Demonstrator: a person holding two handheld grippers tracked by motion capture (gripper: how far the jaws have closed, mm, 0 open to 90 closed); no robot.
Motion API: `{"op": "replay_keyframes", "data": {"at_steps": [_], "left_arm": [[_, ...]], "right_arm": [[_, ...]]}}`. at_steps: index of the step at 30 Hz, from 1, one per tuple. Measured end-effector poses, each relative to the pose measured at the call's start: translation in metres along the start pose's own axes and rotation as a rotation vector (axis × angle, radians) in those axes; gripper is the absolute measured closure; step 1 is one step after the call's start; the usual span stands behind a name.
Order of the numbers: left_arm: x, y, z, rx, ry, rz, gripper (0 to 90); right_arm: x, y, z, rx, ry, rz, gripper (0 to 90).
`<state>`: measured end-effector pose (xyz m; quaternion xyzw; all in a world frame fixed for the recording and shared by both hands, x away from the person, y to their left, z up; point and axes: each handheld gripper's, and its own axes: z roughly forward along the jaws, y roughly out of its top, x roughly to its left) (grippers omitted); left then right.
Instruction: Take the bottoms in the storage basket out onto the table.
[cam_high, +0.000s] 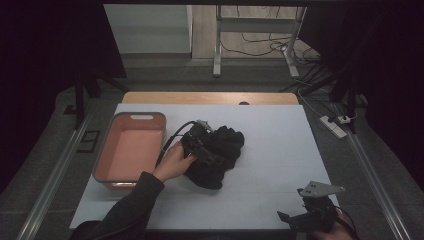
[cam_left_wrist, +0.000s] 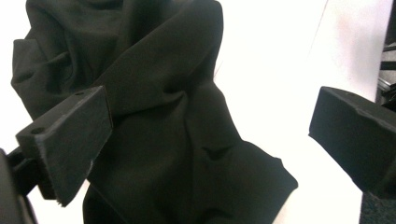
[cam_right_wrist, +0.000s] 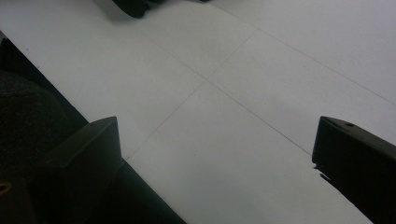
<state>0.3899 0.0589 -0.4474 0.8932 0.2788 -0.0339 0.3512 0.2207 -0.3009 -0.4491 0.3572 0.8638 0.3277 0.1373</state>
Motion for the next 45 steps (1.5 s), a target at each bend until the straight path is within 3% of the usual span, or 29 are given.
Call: {"op": "replay_keyframes", "data": {"at_steps": [5, 12, 24, 33, 45], "left_arm": [[-0.004, -0.003, -0.004, -0.003, 0.027, 0.035, 1.1], [-0.004, -0.006, -0.01, -0.006, 0.005, 0.028, 0.0], [-0.006, -0.011, -0.018, -0.056, -0.05, 0.018, 0.0], [-0.011, -0.016, -0.022, -0.047, -0.047, 0.057, 0.0], [-0.018, -0.022, -0.026, -0.048, -0.062, 0.045, 0.0]], "right_arm": [[0.0, 0.0, 0.0, 0.002, 0.001, 0.0, 1.5], [0.0, 0.0, 0.0, 0.0, 0.002, 0.002, 1.5], [0.0, 0.0, 0.0, -0.003, -0.001, -0.002, 1.5], [0.0, 0.0, 0.0, -0.006, -0.001, 0.001, 1.5], [0.0, 0.0, 0.0, -0.006, -0.003, -0.003, 1.5]]}}
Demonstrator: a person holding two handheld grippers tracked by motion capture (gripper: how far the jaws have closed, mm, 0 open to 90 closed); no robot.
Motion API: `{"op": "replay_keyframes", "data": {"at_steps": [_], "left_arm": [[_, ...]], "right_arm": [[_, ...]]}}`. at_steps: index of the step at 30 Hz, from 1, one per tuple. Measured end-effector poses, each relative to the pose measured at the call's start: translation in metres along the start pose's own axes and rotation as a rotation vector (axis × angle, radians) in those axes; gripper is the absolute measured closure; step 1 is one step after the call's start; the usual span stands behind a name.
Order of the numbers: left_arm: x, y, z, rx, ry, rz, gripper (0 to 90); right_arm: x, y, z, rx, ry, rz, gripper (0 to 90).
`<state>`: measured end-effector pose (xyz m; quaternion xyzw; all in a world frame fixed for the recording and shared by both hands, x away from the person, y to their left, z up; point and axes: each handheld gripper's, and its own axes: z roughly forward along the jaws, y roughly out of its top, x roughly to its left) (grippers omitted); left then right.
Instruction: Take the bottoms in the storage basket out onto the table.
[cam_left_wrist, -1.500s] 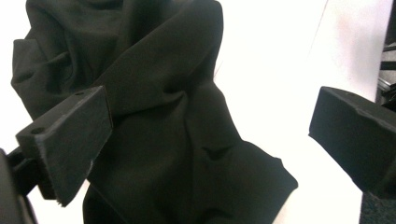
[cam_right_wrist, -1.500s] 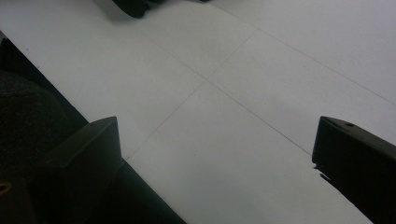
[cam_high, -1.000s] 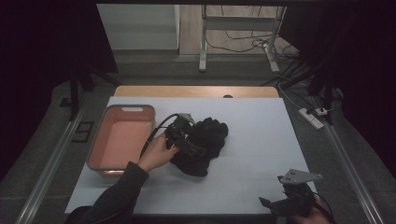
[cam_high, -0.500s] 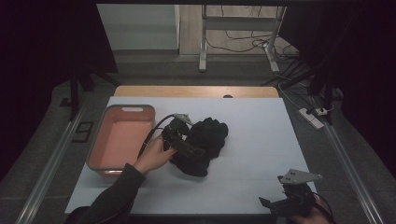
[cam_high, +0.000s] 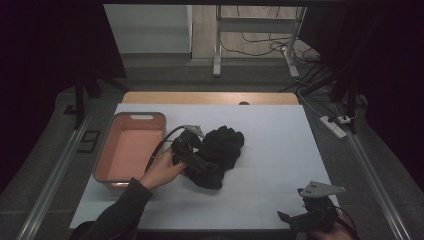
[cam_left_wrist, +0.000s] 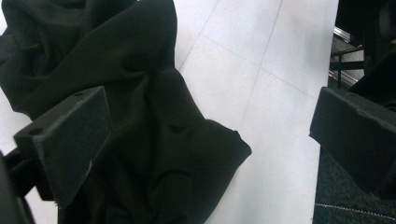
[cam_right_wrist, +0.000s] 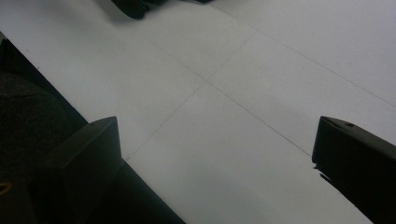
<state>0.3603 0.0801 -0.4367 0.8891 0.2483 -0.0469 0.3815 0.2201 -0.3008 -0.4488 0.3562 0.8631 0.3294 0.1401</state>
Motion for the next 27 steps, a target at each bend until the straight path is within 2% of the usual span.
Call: {"op": "replay_keyframes", "data": {"at_steps": [10, 17, 27], "left_arm": [[-0.005, -0.006, -0.006, -0.017, 0.014, -0.003, 0.0], [-0.01, -0.009, -0.012, -0.023, 0.007, -0.002, 0.0], [-0.015, -0.013, -0.018, -0.025, 0.022, 0.017, 0.4]], "right_arm": [[0.0, 0.0, 0.0, 0.0, 0.0, -0.001, 1.5], [0.0, 0.0, 0.0, 0.002, 0.002, -0.003, 1.5], [0.0, 0.0, 0.0, 0.004, 0.004, -0.005, 1.5]]}}
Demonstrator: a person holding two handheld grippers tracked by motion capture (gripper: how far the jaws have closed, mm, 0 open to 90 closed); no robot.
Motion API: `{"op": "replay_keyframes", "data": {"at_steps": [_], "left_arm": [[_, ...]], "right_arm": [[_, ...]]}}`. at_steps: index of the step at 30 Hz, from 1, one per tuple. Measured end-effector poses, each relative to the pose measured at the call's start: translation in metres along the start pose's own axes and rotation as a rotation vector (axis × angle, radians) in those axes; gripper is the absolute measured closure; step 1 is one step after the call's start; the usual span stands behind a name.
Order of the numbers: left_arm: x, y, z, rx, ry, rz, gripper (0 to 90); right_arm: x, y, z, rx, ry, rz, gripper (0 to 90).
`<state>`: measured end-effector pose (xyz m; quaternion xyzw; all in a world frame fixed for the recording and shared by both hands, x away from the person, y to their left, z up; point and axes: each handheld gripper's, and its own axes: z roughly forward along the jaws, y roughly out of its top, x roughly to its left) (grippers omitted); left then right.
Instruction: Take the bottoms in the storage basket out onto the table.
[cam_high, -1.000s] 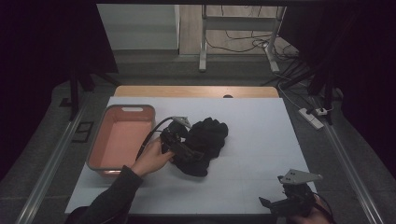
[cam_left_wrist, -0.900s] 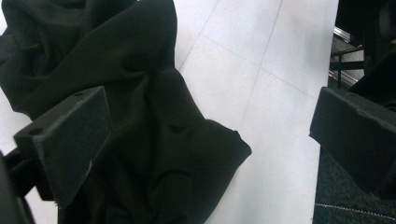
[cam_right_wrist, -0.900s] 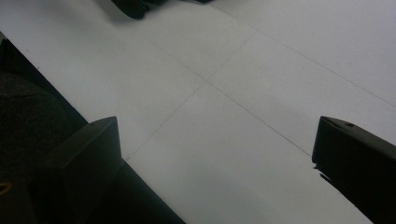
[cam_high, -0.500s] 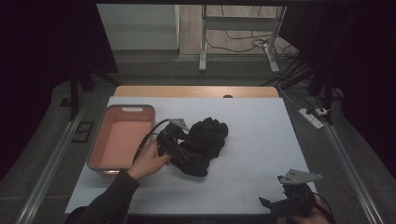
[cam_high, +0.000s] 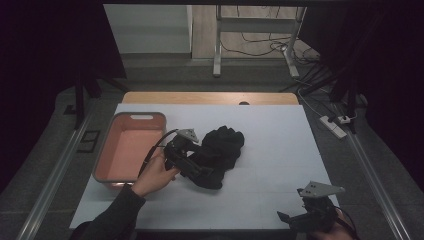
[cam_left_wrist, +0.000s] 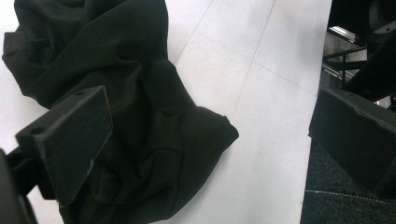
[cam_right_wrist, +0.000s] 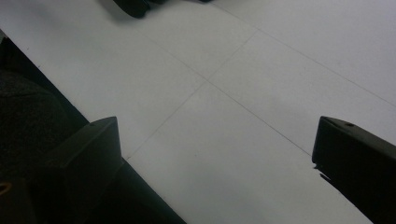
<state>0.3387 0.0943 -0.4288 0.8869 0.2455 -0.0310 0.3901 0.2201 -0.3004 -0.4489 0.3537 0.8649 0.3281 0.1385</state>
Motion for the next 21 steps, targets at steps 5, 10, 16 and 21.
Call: {"op": "replay_keyframes", "data": {"at_steps": [5, 10, 16, 21], "left_arm": [[-0.002, -0.004, -0.003, -0.005, 0.005, -0.004, 0.4], [-0.003, -0.008, -0.006, -0.013, 0.008, -0.013, 0.7], [-0.004, -0.014, -0.01, -0.006, 0.02, -0.015, 1.1], [-0.004, -0.019, -0.012, -0.006, 0.027, -0.026, 1.4]], "right_arm": [[0.0, 0.0, 0.0, -0.002, -0.001, 0.003, 1.5], [0.0, 0.0, 0.0, -0.001, 0.0, 0.001, 1.5], [0.0, 0.0, 0.0, 0.0, 0.001, 0.002, 1.5], [0.0, 0.0, 0.0, 0.001, 0.0, -0.002, 1.5]]}}
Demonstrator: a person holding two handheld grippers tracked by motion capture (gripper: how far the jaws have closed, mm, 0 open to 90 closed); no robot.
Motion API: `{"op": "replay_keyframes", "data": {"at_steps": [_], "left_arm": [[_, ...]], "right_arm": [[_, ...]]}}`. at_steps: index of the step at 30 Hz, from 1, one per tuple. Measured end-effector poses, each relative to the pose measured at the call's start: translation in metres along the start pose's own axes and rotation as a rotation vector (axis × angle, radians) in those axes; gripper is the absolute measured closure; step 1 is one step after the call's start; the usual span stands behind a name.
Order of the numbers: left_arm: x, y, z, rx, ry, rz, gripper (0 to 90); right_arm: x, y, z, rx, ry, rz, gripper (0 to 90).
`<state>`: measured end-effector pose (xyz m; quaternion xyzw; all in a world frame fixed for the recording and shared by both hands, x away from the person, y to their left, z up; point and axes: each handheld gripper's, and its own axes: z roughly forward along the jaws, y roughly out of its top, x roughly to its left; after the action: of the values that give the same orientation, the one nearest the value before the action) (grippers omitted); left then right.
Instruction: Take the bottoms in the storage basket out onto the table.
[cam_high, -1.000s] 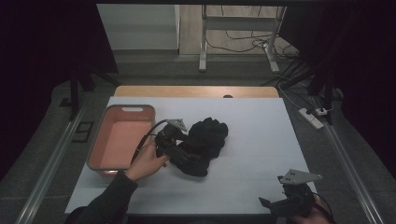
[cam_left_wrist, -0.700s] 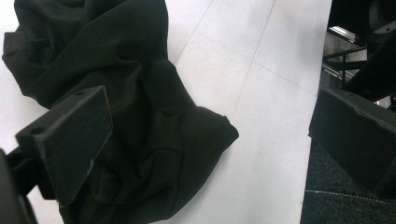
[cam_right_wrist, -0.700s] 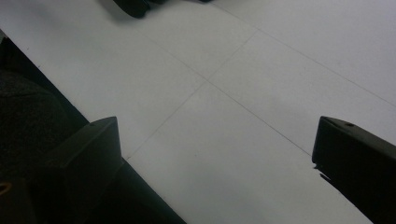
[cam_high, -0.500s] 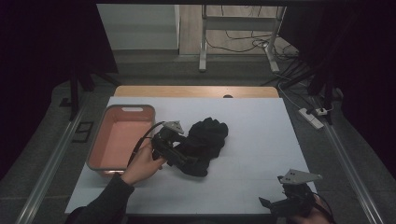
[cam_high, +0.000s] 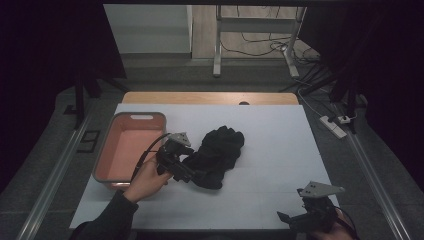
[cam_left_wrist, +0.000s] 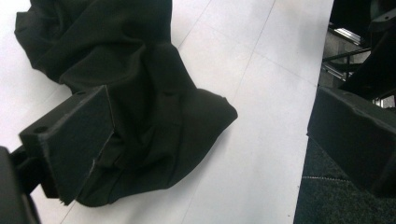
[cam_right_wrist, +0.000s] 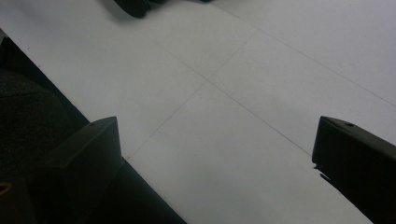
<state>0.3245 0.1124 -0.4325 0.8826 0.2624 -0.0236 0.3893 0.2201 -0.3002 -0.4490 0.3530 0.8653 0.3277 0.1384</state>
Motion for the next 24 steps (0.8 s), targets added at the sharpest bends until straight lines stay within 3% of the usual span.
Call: {"op": "replay_keyframes", "data": {"at_steps": [24], "left_arm": [[0.001, -0.022, -0.016, -0.017, 0.002, -0.055, 2.0]], "right_arm": [[0.0, 0.0, 0.0, -0.002, -0.001, 0.003, 1.5]]}}
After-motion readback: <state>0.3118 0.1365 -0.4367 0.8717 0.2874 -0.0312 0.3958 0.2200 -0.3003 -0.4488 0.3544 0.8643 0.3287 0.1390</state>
